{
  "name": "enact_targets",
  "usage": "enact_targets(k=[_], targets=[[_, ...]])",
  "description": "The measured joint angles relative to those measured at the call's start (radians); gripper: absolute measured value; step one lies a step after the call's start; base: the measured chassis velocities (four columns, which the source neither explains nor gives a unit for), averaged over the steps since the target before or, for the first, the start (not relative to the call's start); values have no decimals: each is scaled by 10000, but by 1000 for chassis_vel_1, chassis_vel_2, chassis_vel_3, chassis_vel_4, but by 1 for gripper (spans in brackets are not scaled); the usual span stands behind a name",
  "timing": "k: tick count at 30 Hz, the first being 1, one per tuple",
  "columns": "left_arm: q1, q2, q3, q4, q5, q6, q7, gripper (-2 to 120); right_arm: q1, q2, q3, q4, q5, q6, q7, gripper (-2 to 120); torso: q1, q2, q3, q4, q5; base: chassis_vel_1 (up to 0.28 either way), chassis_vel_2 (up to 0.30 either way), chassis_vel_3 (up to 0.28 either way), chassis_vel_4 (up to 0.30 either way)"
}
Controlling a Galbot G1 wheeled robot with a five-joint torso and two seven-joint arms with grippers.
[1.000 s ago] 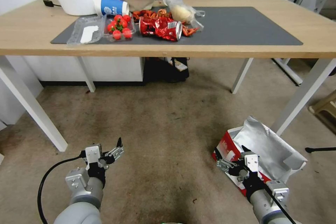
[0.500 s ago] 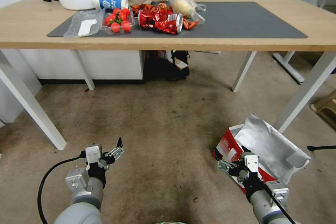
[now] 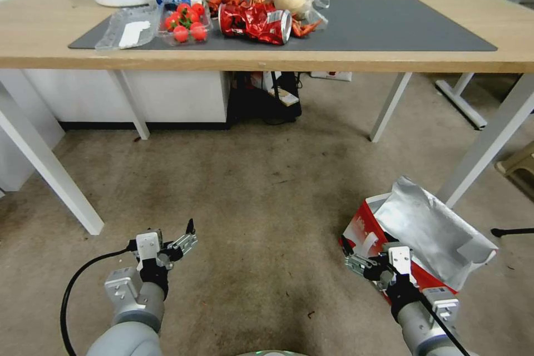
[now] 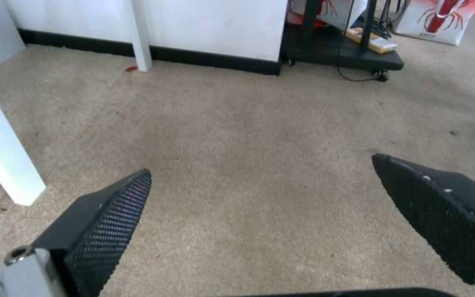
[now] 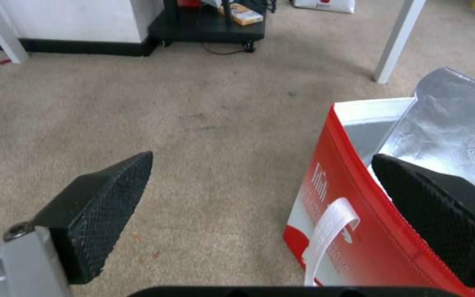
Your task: Pick up the food delivery bag from the floor and place it on the table.
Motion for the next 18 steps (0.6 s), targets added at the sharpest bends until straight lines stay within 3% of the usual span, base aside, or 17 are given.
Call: enact_targets(k=[18], targets=[[-36,-2,-25,263,159,-612,352,100,82,-187,125,-99,298,328,-94,100,1,45,0,0,0,0,0,0,0]])
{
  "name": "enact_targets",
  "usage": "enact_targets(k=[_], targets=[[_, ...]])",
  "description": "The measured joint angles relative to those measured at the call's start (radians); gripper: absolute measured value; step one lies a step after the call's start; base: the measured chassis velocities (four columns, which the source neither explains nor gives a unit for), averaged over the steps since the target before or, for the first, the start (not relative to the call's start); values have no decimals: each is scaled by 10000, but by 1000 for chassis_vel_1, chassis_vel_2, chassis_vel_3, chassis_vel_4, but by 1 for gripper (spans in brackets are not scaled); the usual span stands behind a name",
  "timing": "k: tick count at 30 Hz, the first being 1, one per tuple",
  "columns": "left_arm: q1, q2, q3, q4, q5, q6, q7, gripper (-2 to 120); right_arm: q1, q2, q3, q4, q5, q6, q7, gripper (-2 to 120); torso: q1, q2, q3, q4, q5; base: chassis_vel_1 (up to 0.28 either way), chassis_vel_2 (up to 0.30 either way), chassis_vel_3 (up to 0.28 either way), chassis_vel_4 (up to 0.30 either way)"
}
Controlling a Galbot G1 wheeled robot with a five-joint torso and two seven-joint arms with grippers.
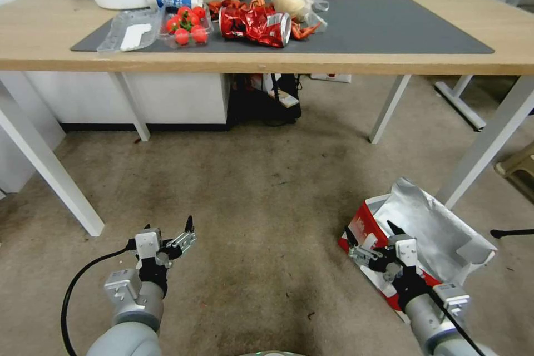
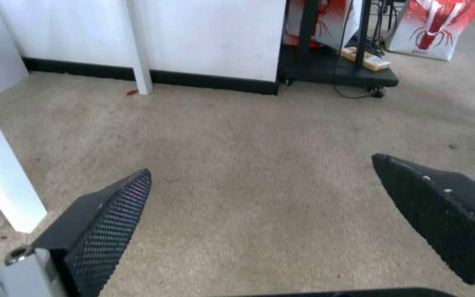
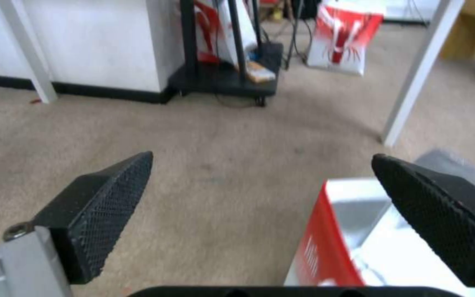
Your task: Pick up the food delivery bag from the floor and place it on the table.
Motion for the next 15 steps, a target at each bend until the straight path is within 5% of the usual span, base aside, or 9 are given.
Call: enact_targets(k=[7,15], targets=[[16,23,-69,43,165,-76,87,100,207,-441,333,-97,261,594,-367,100,4,17,0,0,1,0,0,0,0],[88,26,-130,47,442,-407,323,100,1455,-2403,1650,-1856,1727,1758,-856,100,11,37,0,1,2,0,0,0,0]])
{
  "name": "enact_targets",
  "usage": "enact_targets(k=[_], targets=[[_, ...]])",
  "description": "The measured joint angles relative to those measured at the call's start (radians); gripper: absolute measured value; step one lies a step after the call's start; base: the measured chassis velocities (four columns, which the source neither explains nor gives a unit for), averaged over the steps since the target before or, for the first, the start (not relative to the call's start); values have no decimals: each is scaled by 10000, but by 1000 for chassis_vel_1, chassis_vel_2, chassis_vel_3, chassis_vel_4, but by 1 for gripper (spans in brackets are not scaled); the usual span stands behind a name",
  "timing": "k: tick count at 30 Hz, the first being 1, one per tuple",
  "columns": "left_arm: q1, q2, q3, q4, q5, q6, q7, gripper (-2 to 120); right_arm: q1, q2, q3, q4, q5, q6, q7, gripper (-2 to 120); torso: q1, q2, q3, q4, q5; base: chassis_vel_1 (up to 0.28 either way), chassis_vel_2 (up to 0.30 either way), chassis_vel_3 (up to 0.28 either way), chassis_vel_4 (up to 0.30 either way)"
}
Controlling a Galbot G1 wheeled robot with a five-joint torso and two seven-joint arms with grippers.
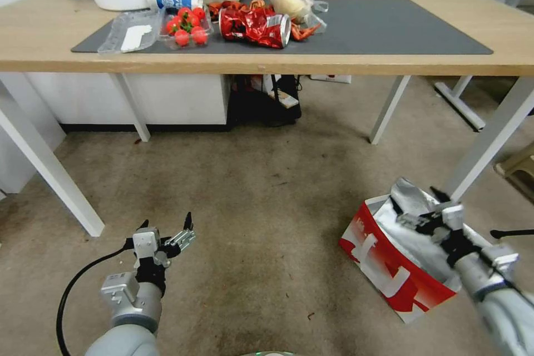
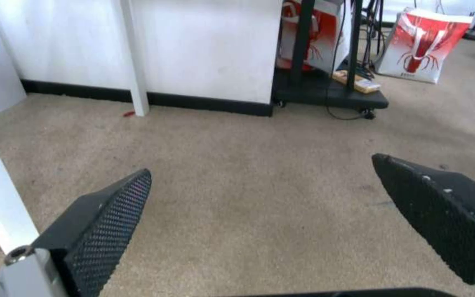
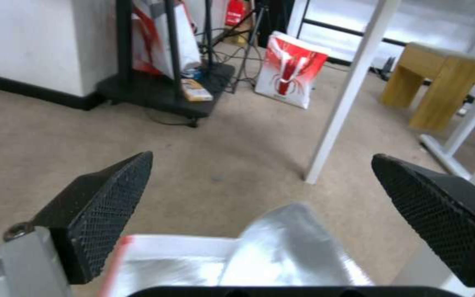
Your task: Pick up the food delivery bag from the floor and place it on the table.
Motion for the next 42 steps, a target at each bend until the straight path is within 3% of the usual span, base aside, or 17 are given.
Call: enact_targets(k=[3,5,8,16,32,42], targets=[[74,-18,-81,46,24,-403,193,100,890,-1156,755,-1197,566,210,-210,100,1,8,0,-2,0,0,0,0,0],[86,-22,-94,46,24,-436,220,100,1111,-1388,776,-1466,674,215,-232,100,1,9,0,-1,2,0,0,0,0],[112,-36,-118,44,36,-455,238,100,2048,-2262,491,-2734,847,23,-328,100,2,16,0,0,1,0,0,0,0],[152,-61,-115,97,64,-485,261,100,3156,-3330,-206,-4739,894,42,-638,100,3,22,0,-2,-2,0,0,0,0],[79,-21,-152,259,43,-446,272,100,5147,-4114,-1655,-6886,754,223,-1779,100,4,27,0,0,-1,0,0,0,0],[81,-83,-203,308,46,-445,215,100,6177,-4005,-2397,-8037,-132,529,-2804,100,4,29,0,-1,0,0,0,0,0]])
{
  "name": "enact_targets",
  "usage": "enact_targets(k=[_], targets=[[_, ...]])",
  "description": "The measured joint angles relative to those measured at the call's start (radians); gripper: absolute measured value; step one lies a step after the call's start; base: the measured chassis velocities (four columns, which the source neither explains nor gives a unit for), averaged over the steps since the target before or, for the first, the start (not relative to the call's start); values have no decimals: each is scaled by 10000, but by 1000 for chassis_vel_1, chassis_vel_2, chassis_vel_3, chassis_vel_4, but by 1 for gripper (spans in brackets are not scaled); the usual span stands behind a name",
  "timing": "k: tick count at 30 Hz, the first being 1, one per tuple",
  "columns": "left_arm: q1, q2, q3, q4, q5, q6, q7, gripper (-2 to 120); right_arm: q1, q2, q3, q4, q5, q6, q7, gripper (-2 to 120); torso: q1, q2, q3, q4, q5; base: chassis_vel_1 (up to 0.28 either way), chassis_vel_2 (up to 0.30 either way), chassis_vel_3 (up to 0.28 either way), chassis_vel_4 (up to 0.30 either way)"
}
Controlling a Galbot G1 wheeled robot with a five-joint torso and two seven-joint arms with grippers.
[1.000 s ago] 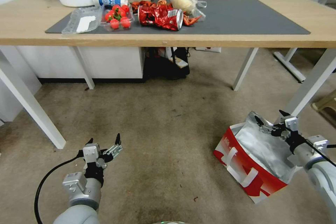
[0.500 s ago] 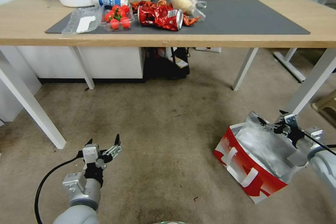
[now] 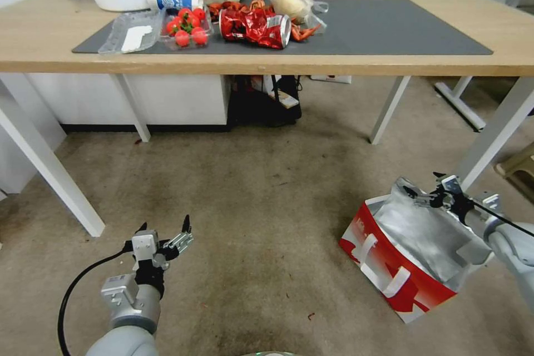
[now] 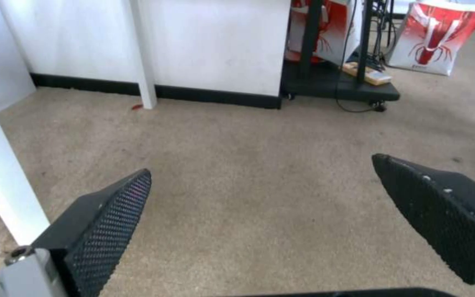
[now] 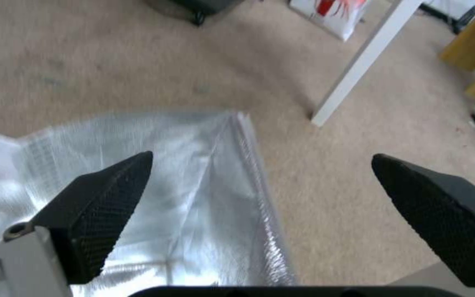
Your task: Pick up the food delivery bag from the floor and place it on the table.
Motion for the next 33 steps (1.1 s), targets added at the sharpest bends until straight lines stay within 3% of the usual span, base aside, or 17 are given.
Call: enact_targets(k=[6,10,16,27,33], targets=[[53,-42,-53,0,1,-12,-13,100,255,17,-264,-319,-305,-129,-237,89,0,1,0,0,-2,0,0,0,0],[86,-68,-61,0,11,-59,-28,100,301,13,-321,-540,-459,-251,-615,70,0,1,0,-1,-2,0,0,0,0],[73,-71,-43,0,11,-70,-41,100,287,42,-302,-644,-507,-115,-845,54,0,2,0,-1,-3,0,0,0,0],[85,-103,-43,40,11,-134,-109,100,687,93,-520,-1184,-482,225,-1093,10,0,3,0,0,-2,0,0,0,0],[88,-108,-69,40,-2,-146,-149,100,659,160,-472,-1260,-200,616,-1434,0,0,3,-1,1,-2,0,0,0,0]])
